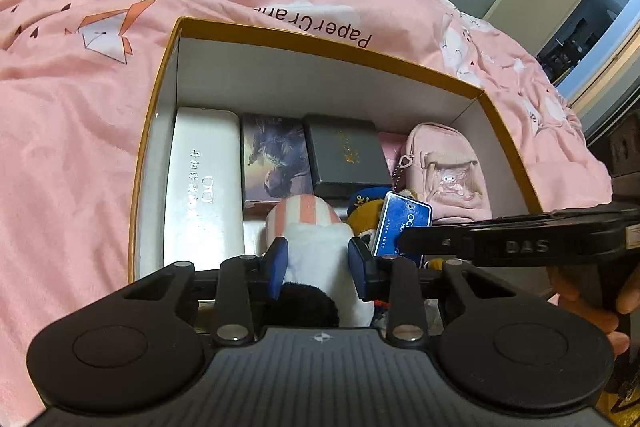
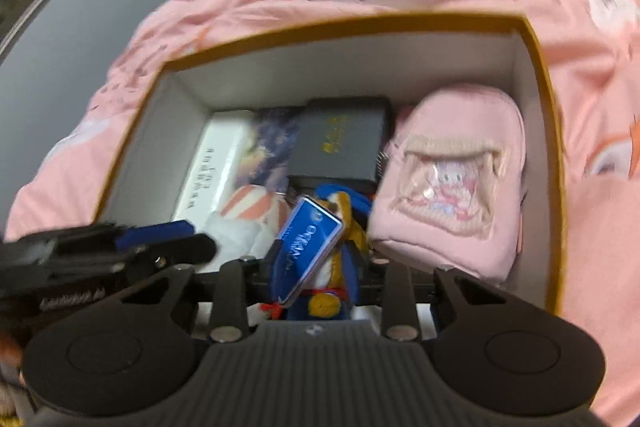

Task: Organize objects
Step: 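Lower the white plush and red-panda keychain into the orange box with both tools, then grasp the red crochet flower with the left tool while the right tool grasps the yellow tape measure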

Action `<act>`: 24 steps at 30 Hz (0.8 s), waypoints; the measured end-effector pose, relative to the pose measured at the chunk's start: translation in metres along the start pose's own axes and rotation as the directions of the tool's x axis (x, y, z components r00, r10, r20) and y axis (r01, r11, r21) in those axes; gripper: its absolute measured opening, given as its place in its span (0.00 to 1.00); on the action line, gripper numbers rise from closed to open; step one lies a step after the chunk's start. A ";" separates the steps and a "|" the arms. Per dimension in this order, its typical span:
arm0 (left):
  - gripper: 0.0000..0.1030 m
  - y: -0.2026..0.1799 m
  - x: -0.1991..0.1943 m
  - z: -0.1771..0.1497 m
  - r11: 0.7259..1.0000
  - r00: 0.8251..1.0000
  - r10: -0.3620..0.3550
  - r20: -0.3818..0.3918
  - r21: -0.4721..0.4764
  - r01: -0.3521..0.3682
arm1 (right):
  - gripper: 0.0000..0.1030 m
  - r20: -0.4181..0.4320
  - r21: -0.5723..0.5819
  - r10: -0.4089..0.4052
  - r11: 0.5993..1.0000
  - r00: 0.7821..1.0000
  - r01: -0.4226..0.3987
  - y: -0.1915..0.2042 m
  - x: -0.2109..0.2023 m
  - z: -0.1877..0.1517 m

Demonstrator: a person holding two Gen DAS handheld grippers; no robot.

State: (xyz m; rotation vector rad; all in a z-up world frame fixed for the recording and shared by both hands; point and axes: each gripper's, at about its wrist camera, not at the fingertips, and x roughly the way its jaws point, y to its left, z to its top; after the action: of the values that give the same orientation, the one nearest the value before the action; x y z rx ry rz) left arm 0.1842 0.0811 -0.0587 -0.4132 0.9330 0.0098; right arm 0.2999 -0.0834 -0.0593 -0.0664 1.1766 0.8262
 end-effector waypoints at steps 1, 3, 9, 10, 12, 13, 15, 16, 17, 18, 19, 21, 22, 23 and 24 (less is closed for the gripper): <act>0.34 -0.001 0.000 0.000 1.000 1.000 0.003 0.002 0.004 -0.003 | 0.31 0.005 0.011 0.008 1.000 1.000 -0.008 0.000 0.003 -0.001; 0.33 -0.002 0.002 0.000 1.000 1.000 0.022 0.000 0.016 -0.022 | 0.30 0.008 0.017 0.015 1.000 1.000 -0.015 0.002 0.006 0.000; 0.33 -0.002 0.004 0.000 0.999 1.000 0.026 0.003 0.025 -0.026 | 0.30 0.012 0.000 0.011 1.000 1.000 -0.011 0.008 0.014 0.000; 0.33 -0.002 0.002 0.000 0.999 1.000 0.026 0.015 0.028 -0.027 | 0.31 0.020 -0.018 0.000 1.000 1.000 0.000 0.011 0.013 0.000; 0.33 -0.007 -0.008 -0.003 0.999 0.998 0.023 0.064 0.045 -0.026 | 0.31 0.045 -0.058 -0.025 0.998 0.999 0.028 0.018 0.005 -0.003; 0.33 -0.011 -0.015 -0.004 0.998 0.996 0.017 0.090 0.060 -0.023 | 0.32 0.068 -0.077 -0.028 0.997 0.997 0.033 0.022 -0.003 -0.006; 0.33 -0.022 -0.032 -0.008 0.995 0.991 -0.013 0.133 0.099 0.000 | 0.32 0.119 -0.110 -0.025 0.993 0.993 0.039 0.027 -0.021 -0.013; 0.33 -0.026 -0.039 -0.011 0.993 0.989 -0.031 0.146 0.115 0.015 | 0.32 0.142 -0.123 -0.029 0.991 0.989 0.047 0.030 -0.030 -0.017; 0.33 -0.032 -0.048 -0.015 0.990 0.985 -0.055 0.163 0.138 0.032 | 0.32 0.165 -0.133 -0.029 0.990 0.986 0.052 0.032 -0.040 -0.023; 0.33 -0.038 -0.054 -0.020 0.986 0.983 -0.068 0.173 0.159 0.041 | 0.32 0.185 -0.146 -0.023 0.988 0.982 0.051 0.035 -0.050 -0.029; 0.33 -0.044 -0.060 -0.025 0.982 0.981 -0.078 0.180 0.181 0.045 | 0.32 0.203 -0.155 -0.016 0.987 0.979 0.048 0.037 -0.058 -0.036; 0.33 -0.055 -0.072 -0.038 0.971 0.976 -0.103 0.190 0.231 0.058 | 0.32 0.250 -0.166 -0.006 0.985 0.968 0.049 0.039 -0.077 -0.053; 0.33 -0.060 -0.076 -0.046 0.964 0.976 -0.116 0.184 0.256 0.066 | 0.32 0.266 -0.168 -0.007 0.984 0.964 0.054 0.040 -0.085 -0.061; 0.33 -0.063 -0.077 -0.051 0.958 0.977 -0.127 0.174 0.277 0.075 | 0.32 0.280 -0.170 -0.011 0.984 0.960 0.061 0.040 -0.092 -0.069; 0.33 -0.066 -0.078 -0.056 0.953 0.978 -0.133 0.163 0.292 0.081 | 0.32 0.291 -0.167 -0.021 0.983 0.957 0.072 0.039 -0.098 -0.077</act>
State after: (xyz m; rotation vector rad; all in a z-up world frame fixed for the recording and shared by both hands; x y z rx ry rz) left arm 0.1060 0.0137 -0.0045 -0.1913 0.7174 -0.1824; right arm 0.2024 -0.1429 0.0047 -0.1154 0.8231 0.8648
